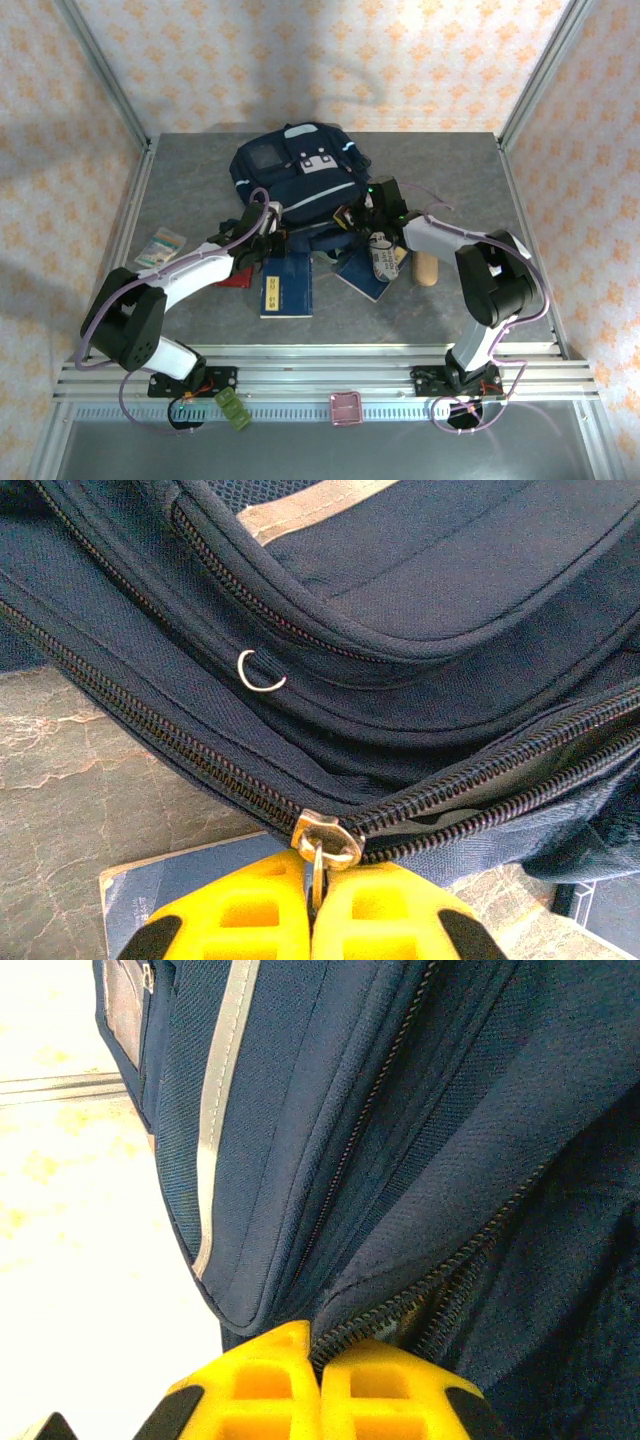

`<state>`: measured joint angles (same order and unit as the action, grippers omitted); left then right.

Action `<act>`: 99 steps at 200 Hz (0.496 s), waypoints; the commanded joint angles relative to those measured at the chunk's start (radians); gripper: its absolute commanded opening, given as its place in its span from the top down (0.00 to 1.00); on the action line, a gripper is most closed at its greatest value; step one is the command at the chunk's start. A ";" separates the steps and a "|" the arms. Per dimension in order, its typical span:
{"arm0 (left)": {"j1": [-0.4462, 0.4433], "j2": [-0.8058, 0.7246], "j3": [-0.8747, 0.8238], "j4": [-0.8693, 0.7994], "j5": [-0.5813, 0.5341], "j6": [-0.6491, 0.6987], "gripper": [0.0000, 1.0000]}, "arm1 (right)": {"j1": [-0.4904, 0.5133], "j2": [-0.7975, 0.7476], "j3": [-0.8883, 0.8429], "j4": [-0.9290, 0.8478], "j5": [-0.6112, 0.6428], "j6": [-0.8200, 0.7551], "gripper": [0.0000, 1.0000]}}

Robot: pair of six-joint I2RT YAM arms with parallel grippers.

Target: Pack the student bag

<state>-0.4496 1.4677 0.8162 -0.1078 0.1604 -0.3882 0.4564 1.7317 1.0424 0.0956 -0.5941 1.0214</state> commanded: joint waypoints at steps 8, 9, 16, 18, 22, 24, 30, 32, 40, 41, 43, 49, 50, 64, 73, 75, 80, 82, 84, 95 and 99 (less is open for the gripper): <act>0.031 -0.015 -0.017 -0.049 -0.155 0.024 1.00 | -0.036 -0.043 0.027 0.041 0.071 -0.007 1.00; 0.034 -0.013 -0.015 -0.049 -0.158 0.024 1.00 | -0.036 -0.044 0.026 0.040 0.071 -0.007 1.00; 0.052 -0.002 -0.007 -0.052 -0.165 0.027 1.00 | -0.035 -0.052 0.024 0.038 0.071 -0.010 1.00; 0.058 0.002 -0.004 -0.053 -0.167 0.027 1.00 | -0.035 -0.055 0.023 0.039 0.071 -0.010 1.00; 0.073 0.010 0.003 -0.057 -0.171 0.028 1.00 | -0.035 -0.061 0.019 0.041 0.071 -0.011 1.00; 0.081 0.016 0.006 -0.058 -0.174 0.028 1.00 | -0.035 -0.064 0.016 0.042 0.072 -0.011 1.00; 0.103 0.030 0.013 -0.064 -0.184 0.028 1.00 | -0.035 -0.073 0.010 0.044 0.079 -0.013 1.00; 0.110 0.034 0.014 -0.064 -0.186 0.030 1.00 | -0.035 -0.076 0.008 0.044 0.080 -0.013 1.00; 0.140 0.048 0.017 -0.057 -0.188 0.036 1.00 | -0.036 -0.087 0.000 0.044 0.087 -0.017 1.00; 0.144 0.048 0.018 -0.056 -0.187 0.036 1.00 | -0.036 -0.088 -0.001 0.045 0.087 -0.017 1.00; 0.150 0.052 0.019 -0.055 -0.189 0.038 1.00 | -0.036 -0.092 -0.003 0.047 0.088 -0.017 1.00; 0.170 0.060 0.024 -0.051 -0.190 0.040 1.00 | -0.037 -0.099 -0.009 0.056 0.088 -0.017 1.00; 0.173 0.062 0.024 -0.050 -0.190 0.041 1.00 | -0.036 -0.100 -0.010 0.059 0.088 -0.017 1.00; 0.209 0.073 0.037 -0.043 -0.188 0.043 1.00 | -0.039 -0.117 -0.018 0.068 0.090 -0.017 1.00; 0.227 0.079 0.045 -0.038 -0.176 0.048 1.00 | -0.039 -0.125 -0.019 0.079 0.093 -0.017 1.00; 0.230 0.080 0.047 -0.037 -0.173 0.050 1.00 | -0.039 -0.129 -0.019 0.081 0.095 -0.018 1.00; 0.236 0.083 0.050 -0.034 -0.171 0.049 1.00 | -0.041 -0.133 -0.019 0.085 0.098 -0.018 1.00; 0.239 0.084 0.052 -0.033 -0.171 0.050 1.00 | -0.041 -0.134 -0.019 0.085 0.097 -0.018 1.00; 0.242 0.085 0.054 -0.032 -0.170 0.050 1.00 | -0.042 -0.136 -0.019 0.087 0.099 -0.020 1.00; 0.252 0.096 0.065 -0.036 -0.182 0.055 1.00 | -0.044 -0.141 -0.018 0.105 0.094 -0.017 1.00; 0.258 0.102 0.070 -0.038 -0.187 0.055 0.98 | -0.045 -0.142 -0.016 0.111 0.091 -0.015 1.00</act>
<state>-0.2768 1.5406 0.8581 -0.0895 0.1505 -0.3412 0.4595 1.6554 1.0328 0.1364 -0.6060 1.0203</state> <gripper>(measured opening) 0.053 0.041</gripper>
